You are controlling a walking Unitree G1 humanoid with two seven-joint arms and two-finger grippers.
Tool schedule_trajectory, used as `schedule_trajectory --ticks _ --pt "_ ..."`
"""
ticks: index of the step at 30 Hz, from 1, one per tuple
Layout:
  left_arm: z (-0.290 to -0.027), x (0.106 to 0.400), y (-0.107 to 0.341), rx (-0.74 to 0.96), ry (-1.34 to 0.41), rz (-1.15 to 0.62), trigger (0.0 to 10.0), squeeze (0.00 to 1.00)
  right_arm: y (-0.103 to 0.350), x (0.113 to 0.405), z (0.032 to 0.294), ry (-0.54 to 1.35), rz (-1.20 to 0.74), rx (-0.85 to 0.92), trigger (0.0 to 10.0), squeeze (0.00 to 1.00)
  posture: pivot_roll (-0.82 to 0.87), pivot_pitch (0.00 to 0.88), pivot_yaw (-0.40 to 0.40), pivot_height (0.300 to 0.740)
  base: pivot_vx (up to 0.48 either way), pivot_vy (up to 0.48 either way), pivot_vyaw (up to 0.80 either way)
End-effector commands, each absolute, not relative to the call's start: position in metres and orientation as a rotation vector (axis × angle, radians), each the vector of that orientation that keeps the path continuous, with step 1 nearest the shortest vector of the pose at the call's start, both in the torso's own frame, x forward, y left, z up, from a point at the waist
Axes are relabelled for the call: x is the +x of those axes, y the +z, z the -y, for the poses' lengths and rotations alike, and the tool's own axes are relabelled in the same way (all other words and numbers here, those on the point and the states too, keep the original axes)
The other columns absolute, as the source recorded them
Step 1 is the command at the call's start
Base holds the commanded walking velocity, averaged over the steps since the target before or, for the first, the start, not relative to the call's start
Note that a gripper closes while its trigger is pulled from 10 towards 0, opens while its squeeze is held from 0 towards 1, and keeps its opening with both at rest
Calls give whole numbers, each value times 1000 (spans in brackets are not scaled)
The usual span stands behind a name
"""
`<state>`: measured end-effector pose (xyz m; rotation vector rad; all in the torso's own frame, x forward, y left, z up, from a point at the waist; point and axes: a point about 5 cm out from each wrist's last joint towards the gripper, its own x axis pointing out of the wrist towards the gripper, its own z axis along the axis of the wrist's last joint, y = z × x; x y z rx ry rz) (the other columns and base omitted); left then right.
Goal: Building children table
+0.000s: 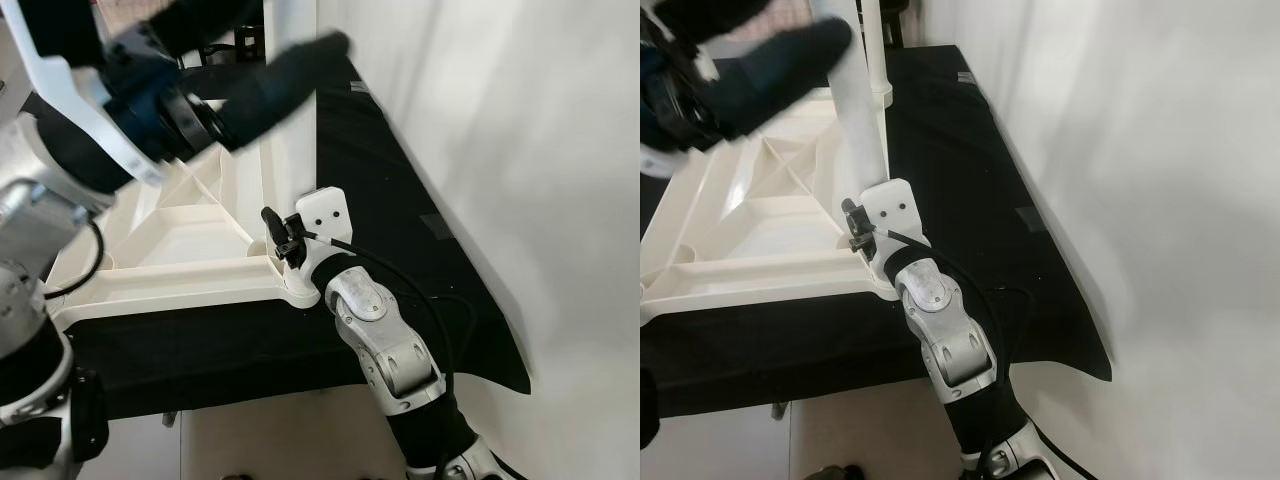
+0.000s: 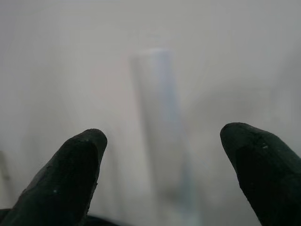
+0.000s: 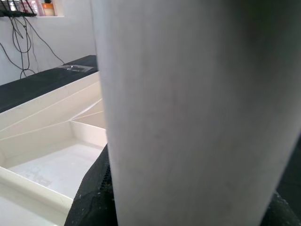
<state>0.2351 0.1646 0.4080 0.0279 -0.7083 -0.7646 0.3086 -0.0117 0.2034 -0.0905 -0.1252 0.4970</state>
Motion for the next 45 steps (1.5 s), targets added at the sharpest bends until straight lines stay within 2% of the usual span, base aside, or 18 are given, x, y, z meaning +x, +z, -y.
schedule_trajectory --ticks 1,8,13,16,20,22,29,31,39,40,41,42,43,44,45 --pt "-174 242 417 69 -675 759 10000 0 163 310 6 505 -100 -112 10000 0 36 168 -38 740 0 0 0" --pt "-176 247 417 46 -661 765 10000 0 164 309 5 506 -101 -110 10000 0 34 169 -34 740 0 0 0" --pt "-162 249 387 -21 -801 624 10000 0 165 310 5 505 -99 -107 10000 0 34 169 -35 740 0 0 0" --pt "-154 263 364 -9 -890 539 10000 0 166 310 3 512 -94 -105 10000 0 34 167 -32 740 0 0 0" --pt "-154 271 358 5 -884 521 10000 0 166 310 3 515 -92 -104 10000 0 35 164 -31 740 0 0 0" --pt "-153 292 349 32 -806 494 10000 0 168 310 1 519 -86 -98 10000 0 35 162 -29 740 0 0 0" --pt "-152 303 340 6 -832 439 10000 0 170 310 0 522 -80 -93 10000 0 32 157 -28 740 0 0 0" --pt "-147 308 333 -9 -895 382 10000 0 171 310 0 522 -77 -93 10000 0 29 154 -26 740 0 0 0" --pt "-138 309 337 -12 -966 371 10000 0 171 311 0 521 -74 -93 10000 0 28 153 -26 740 0 0 0" --pt "-131 309 342 -11 -1002 376 10000 0 172 311 0 521 -73 -93 10000 0 28 151 -26 740 0 0 0" --pt "-119 308 350 21 -1054 395 7137 0 172 311 -1 524 -71 -92 10000 0 28 149 -26 740 0 0 0" --pt "-119 308 350 21 -1054 395 7137 0 172 311 -1 524 -71 -92 10000 0 28 149 -26 740 0 0 0" --pt "-115 308 353 39 -1060 402 2039 0 173 311 -2 526 -70 -93 10000 0 27 149 -26 740 0 0 0" --pt "-112 307 357 49 -1062 415 0 0 173 311 -2 527 -69 -93 10000 0 28 149 -26 740 0 0 0" --pt "-112 307 357 49 -1062 415 0 0 173 311 -2 527 -69 -93 10000 0 28 149 -26 740 0 0 0"
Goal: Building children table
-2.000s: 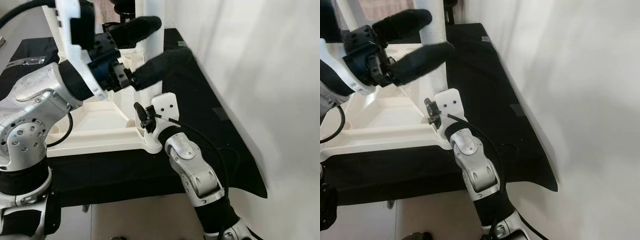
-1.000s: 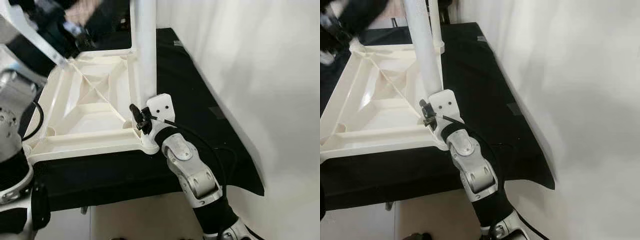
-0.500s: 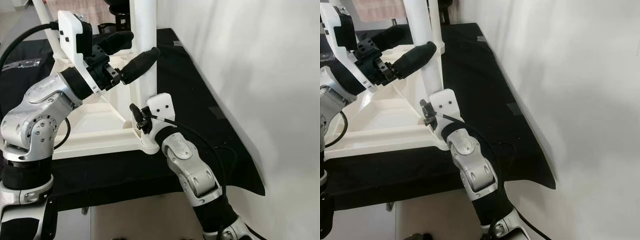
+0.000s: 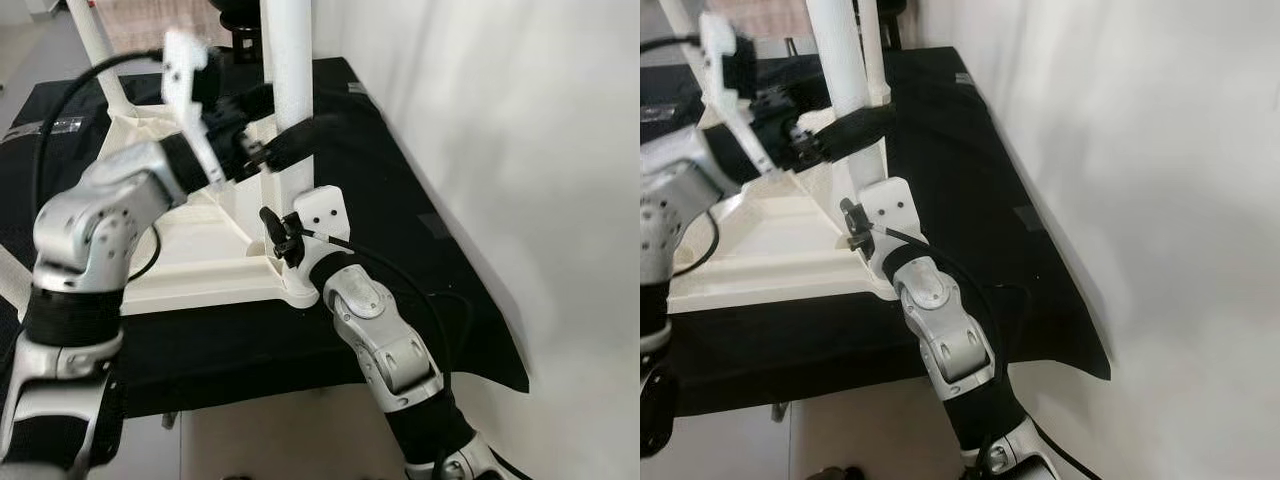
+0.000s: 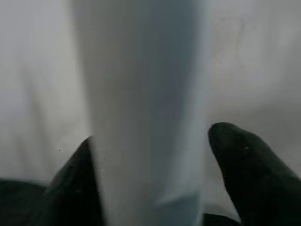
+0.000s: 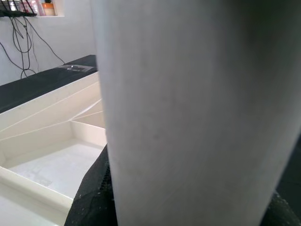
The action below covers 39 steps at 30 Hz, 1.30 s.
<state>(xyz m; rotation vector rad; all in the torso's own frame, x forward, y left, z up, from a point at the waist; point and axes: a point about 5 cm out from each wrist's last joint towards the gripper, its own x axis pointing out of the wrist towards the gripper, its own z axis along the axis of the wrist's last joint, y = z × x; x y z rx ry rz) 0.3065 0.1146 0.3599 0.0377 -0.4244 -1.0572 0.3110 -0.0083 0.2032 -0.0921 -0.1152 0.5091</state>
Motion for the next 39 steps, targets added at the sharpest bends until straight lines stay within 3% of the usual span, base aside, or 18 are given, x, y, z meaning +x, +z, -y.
schedule_trajectory --ticks 1,12,13,20,25,26,30,31,38,39 --pt "-110 306 360 58 -1062 423 0 0 173 311 -2 527 -69 -93 10000 0 31 147 -26 740 0 0 0" --pt "-102 293 368 43 -1112 453 0 0 174 314 -3 532 -57 -107 10000 0 34 139 -27 740 0 0 0" --pt "-102 294 367 44 -1112 451 0 0 175 314 -3 543 -52 -98 10000 1000 34 138 -27 740 0 0 0" --pt "-104 297 365 36 -1099 446 0 0 195 326 2 654 16 -18 10000 1000 34 135 -30 740 0 0 0" --pt "-104 295 365 24 -1097 447 0 0 221 338 12 934 104 -70 10000 1000 34 135 -38 740 0 0 0" --pt "-103 295 365 21 -1100 447 0 0 225 338 15 1036 122 -117 10000 690 36 136 -41 740 0 0 0" --pt "-102 294 365 20 -1102 447 0 0 227 338 18 1099 130 -146 10000 690 36 136 -41 740 0 0 0" --pt "-102 293 364 17 -1105 447 0 0 232 340 21 1176 135 -143 10000 0 37 137 -43 740 0 0 0" --pt "-102 291 365 9 -1100 455 0 0 247 350 22 1382 146 -173 9922 0 45 142 -52 740 0 0 0" --pt "-103 291 366 11 -1095 456 0 0 247 352 21 1398 144 -168 0 0 46 144 -52 740 0 0 0"
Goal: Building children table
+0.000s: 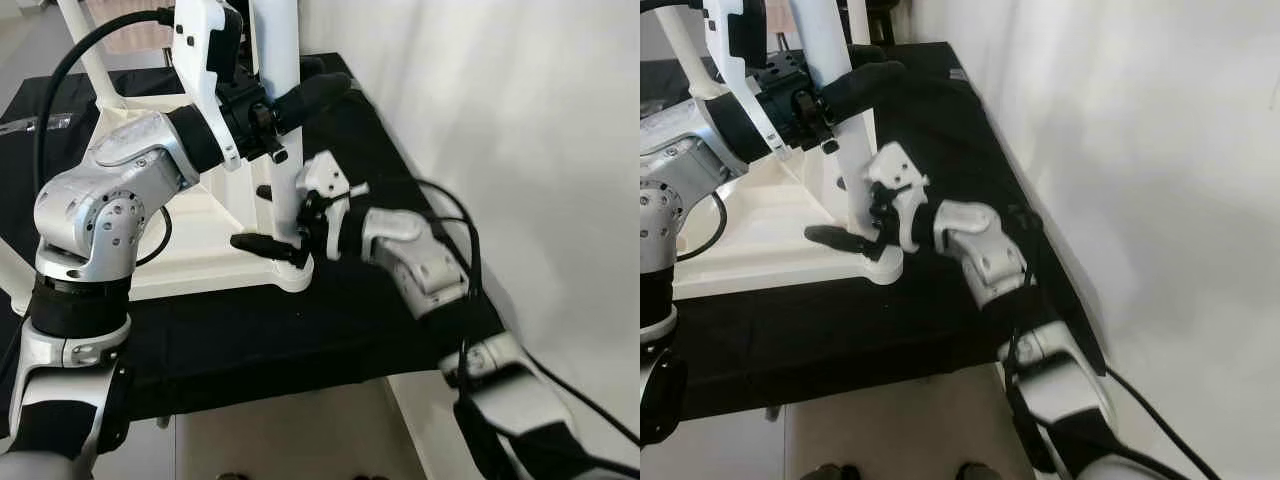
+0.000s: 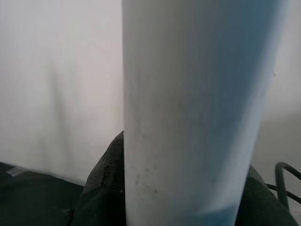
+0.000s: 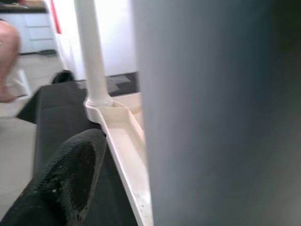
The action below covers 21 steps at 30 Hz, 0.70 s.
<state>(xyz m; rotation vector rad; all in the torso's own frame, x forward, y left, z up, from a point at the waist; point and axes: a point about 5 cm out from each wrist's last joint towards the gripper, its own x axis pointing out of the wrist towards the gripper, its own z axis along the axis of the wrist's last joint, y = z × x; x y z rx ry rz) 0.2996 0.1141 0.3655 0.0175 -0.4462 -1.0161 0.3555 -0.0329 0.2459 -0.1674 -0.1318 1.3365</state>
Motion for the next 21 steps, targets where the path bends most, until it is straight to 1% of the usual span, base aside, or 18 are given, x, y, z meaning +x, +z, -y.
schedule_trajectory --ticks 1,6,7,10,13,14,16,17,18,20,21 --pt "-103 291 366 12 -1093 456 0 0 247 353 20 1408 143 -166 0 0 46 144 -52 740 0 0 0" --pt "-104 291 366 11 -1090 457 0 0 247 352 20 1447 138 -146 0 0 50 147 -56 740 0 0 0" --pt "-106 290 367 13 -1083 457 0 0 245 352 18 1498 127 -151 0 0 55 150 -62 740 0 0 0" --pt "-107 290 367 16 -1075 457 0 0 243 353 18 1519 119 -161 0 0 56 151 -65 740 0 0 0" --pt "-109 291 366 44 -1043 464 0 0 241 357 17 1484 110 -162 0 0 57 154 -68 740 0 0 0" --pt "-111 293 366 41 -1018 474 8118 208 239 359 17 1453 106 -156 0 0 56 154 -68 740 0 0 0" --pt "-112 294 366 37 -1002 480 8118 208 237 360 17 1435 104 -152 0 0 56 154 -68 740 0 0 0" --pt "-113 295 365 25 -995 471 10000 1000 229 364 16 1360 66 -145 0 0 53 155 -69 740 0 0 0" --pt "-113 295 365 25 -995 471 10000 1000 229 364 16 1360 66 -145 0 0 53 155 -69 740 0 0 0" --pt "-114 298 366 21 -954 459 10000 1000 219 364 15 1282 30 -117 0 0 47 155 -72 740 0 0 0" --pt "-114 298 366 21 -954 459 10000 1000 219 364 15 1282 30 -117 0 0 47 155 -72 740 0 0 0"
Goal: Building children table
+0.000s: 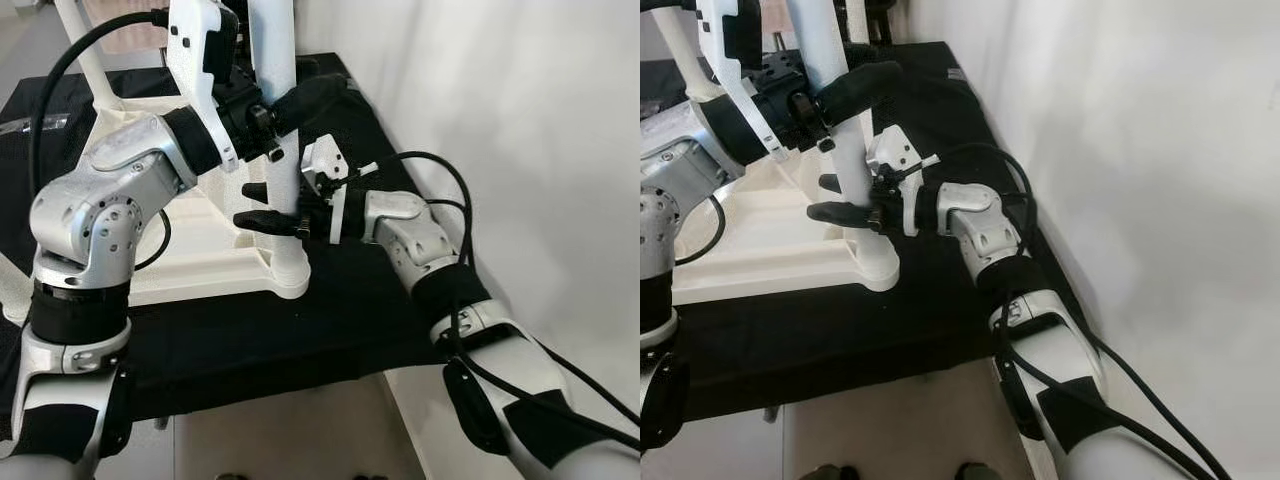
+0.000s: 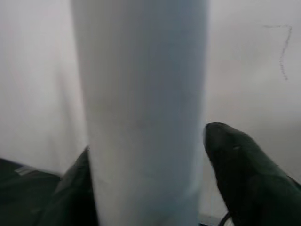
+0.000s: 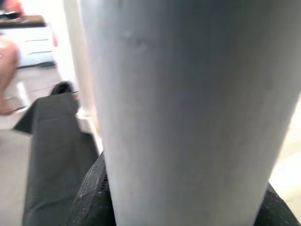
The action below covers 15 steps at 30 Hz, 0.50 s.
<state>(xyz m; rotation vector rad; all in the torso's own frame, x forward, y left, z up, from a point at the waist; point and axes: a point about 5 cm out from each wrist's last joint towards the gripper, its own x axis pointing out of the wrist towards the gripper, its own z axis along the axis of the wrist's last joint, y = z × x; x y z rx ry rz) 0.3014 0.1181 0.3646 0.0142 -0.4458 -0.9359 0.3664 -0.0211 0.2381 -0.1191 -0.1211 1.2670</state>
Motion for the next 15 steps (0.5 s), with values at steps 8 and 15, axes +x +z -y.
schedule_trajectory --ticks 8,15 --pt "-116 299 369 28 -931 440 10000 0 148 297 -4 715 -191 69 0 0 40 158 -70 740 0 0 0" --pt "-116 301 369 36 -917 434 10000 0 159 306 -10 711 -128 57 0 0 37 142 -67 740 0 0 0"
